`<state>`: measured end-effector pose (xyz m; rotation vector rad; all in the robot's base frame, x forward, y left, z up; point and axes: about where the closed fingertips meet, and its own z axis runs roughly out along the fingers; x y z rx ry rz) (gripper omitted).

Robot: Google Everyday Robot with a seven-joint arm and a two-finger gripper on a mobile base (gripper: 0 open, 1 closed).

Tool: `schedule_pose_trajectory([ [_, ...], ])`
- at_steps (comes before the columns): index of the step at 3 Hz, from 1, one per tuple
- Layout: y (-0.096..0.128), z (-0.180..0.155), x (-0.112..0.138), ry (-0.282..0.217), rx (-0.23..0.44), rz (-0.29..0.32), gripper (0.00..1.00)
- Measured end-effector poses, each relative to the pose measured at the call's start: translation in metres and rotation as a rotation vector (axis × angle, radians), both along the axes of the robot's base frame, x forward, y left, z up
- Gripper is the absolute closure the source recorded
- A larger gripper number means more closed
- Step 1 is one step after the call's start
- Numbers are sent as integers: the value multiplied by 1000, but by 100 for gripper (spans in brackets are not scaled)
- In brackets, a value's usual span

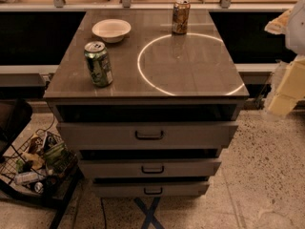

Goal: Move orange can near green can

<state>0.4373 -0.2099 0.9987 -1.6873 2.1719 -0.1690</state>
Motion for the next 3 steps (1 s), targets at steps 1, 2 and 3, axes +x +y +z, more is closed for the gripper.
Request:
schedule_pose_trajectory([
  [1, 0, 0, 0, 0, 0, 0, 0],
  [2, 1, 8, 9, -44, 22, -17, 0],
  [3, -5, -5, 26, -88, 115, -19, 0],
])
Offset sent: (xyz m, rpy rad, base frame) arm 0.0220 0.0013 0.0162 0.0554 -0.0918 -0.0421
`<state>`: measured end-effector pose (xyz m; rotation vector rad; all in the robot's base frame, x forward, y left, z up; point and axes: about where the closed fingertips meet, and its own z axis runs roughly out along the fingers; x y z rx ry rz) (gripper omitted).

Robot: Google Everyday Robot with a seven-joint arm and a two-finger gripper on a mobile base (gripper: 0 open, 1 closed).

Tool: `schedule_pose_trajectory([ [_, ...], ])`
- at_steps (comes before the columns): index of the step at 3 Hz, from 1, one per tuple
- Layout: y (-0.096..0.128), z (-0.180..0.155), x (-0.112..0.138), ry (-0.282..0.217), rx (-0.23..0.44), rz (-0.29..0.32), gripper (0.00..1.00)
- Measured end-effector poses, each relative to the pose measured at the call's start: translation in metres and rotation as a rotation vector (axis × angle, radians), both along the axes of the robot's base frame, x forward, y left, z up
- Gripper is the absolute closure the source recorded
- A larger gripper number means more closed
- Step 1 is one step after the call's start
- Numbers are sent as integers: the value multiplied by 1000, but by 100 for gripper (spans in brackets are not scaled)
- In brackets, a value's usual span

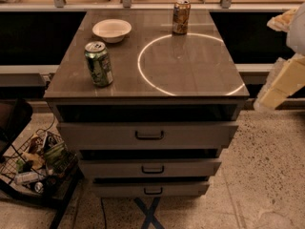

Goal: Move orange can near green can

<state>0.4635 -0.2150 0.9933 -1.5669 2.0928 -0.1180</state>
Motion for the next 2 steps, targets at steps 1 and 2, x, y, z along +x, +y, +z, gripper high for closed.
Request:
schedule_pose_trajectory([
  [1, 6, 8, 35, -144, 172, 43, 0],
  [2, 20, 30, 80, -328, 356, 100, 0],
])
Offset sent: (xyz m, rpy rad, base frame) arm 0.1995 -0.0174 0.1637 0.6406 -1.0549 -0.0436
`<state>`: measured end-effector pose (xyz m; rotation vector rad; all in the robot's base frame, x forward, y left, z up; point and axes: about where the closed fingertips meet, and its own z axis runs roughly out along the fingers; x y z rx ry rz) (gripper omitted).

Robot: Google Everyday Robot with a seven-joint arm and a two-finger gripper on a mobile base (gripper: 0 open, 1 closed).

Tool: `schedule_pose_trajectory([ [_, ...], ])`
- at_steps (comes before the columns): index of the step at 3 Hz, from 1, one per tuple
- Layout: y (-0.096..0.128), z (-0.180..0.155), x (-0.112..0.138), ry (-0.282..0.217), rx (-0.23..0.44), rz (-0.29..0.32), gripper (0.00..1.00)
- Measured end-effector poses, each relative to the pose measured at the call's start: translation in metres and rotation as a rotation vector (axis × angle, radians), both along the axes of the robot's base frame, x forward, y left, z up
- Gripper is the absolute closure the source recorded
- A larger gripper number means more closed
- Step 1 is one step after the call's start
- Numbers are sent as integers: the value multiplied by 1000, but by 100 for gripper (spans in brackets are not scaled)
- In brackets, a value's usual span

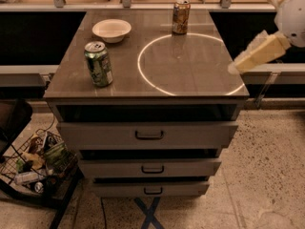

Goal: Move orange can near green can

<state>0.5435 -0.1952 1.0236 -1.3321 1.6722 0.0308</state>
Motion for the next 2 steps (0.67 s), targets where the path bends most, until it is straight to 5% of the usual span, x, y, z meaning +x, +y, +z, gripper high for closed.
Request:
schedule_pose_trajectory([
  [1, 18, 27, 38, -144, 124, -14, 0],
  [2, 30, 43, 67, -201, 237, -105, 0],
])
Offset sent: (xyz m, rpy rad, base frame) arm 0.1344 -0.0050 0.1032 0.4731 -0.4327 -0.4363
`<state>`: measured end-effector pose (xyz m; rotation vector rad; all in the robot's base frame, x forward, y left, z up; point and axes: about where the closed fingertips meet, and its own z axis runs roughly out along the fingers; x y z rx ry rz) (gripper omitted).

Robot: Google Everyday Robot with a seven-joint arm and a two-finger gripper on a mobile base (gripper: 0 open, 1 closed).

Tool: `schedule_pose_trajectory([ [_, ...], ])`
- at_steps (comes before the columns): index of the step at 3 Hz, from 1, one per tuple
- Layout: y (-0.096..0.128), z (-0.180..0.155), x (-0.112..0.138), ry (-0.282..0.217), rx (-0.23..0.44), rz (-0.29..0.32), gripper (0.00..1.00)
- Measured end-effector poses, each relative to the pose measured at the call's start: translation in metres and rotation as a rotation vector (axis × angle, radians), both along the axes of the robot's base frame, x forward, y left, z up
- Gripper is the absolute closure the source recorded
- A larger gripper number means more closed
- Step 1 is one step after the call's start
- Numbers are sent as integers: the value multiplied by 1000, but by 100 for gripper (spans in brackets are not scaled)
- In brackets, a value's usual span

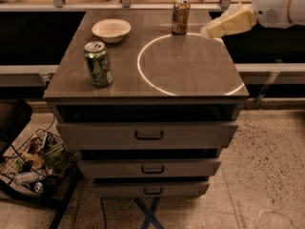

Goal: Move orange can near green can

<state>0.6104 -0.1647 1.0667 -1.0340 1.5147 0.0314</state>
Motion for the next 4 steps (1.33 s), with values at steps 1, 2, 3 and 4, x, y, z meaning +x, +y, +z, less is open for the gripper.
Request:
schedule_pose_trajectory([
  [1, -9, 18, 12, -54, 39, -64, 0],
  [2, 0, 12, 18, -37, 76, -46, 0],
  [3, 22, 11, 47, -27, 168, -43, 0],
  [4, 32, 8, 95, 3, 249, -71, 0],
])
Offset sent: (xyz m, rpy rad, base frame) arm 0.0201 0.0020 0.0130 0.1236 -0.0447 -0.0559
